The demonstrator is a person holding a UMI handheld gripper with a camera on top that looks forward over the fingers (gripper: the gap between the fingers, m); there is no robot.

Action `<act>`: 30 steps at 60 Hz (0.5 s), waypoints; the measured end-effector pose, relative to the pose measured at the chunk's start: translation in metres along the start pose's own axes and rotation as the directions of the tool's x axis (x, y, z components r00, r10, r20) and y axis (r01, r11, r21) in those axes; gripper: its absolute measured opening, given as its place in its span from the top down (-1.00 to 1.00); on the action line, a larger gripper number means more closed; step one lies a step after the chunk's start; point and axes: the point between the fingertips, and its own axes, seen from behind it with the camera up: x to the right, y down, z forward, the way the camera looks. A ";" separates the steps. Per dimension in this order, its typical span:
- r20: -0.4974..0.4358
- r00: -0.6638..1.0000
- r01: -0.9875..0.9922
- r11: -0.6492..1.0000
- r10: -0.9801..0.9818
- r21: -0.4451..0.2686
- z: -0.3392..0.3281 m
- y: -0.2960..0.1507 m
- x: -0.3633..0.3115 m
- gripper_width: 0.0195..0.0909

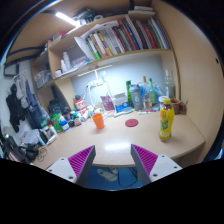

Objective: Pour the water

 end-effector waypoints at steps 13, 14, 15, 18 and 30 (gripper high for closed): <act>-0.093 0.996 -0.008 1.000 0.008 -0.002 0.007 0.015 -0.025 -0.65; -0.099 0.995 -0.003 1.000 0.003 -0.002 0.007 0.016 -0.026 -0.65; -0.106 0.994 0.001 1.000 -0.001 0.000 0.007 0.016 -0.027 -0.65; -0.121 0.993 0.010 1.000 -0.008 0.011 0.006 0.013 -0.028 -0.65; -0.192 0.980 0.070 0.997 -0.060 0.045 0.017 -0.001 0.025 -0.61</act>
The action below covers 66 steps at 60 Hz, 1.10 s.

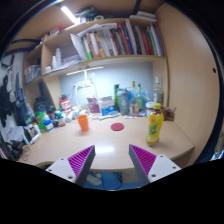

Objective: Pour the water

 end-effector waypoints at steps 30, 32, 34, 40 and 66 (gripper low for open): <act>-0.147 0.989 0.032 0.993 -0.015 0.112 0.190 -0.001 0.194 -0.62; -0.157 0.987 0.051 0.991 -0.031 0.125 0.198 -0.004 0.198 -0.62; -0.166 0.985 0.067 0.988 -0.044 0.137 0.206 -0.009 0.201 -0.61; -0.161 0.984 0.102 0.986 -0.080 0.135 0.226 -0.012 0.201 0.08; -0.164 0.957 0.258 0.962 -0.241 0.089 0.240 -0.101 0.143 0.69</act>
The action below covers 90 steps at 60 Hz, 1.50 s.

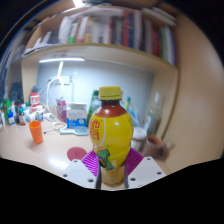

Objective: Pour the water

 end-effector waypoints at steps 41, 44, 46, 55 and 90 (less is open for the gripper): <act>-0.249 -0.551 0.822 -0.569 -0.796 0.001 0.145 -0.164 -0.256 0.70; -0.241 -0.588 0.797 -0.603 -0.772 -0.011 0.144 -0.163 -0.260 0.69; -0.234 -0.596 0.792 -0.610 -0.768 -0.016 0.146 -0.161 -0.260 0.69; -0.215 -0.602 0.786 -0.618 -0.769 0.011 0.150 -0.146 -0.262 0.70; 0.187 0.979 -0.094 0.995 0.087 0.030 0.129 -0.068 -0.147 0.63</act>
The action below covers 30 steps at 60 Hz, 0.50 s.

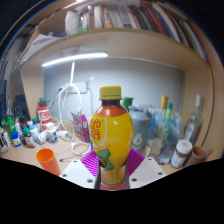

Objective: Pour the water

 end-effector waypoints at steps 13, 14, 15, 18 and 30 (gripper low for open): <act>0.018 0.999 -0.049 0.999 0.048 0.023 0.008 0.053 0.012 0.62; 0.024 0.999 -0.041 0.999 0.040 0.027 0.007 0.055 0.012 0.62; 0.027 0.999 -0.032 0.999 0.031 0.027 0.008 0.056 0.012 0.62; 0.044 0.999 -0.014 1.000 0.013 0.026 0.012 0.060 0.008 0.62; 0.123 0.992 0.005 0.999 -0.011 0.050 0.017 0.072 -0.008 0.47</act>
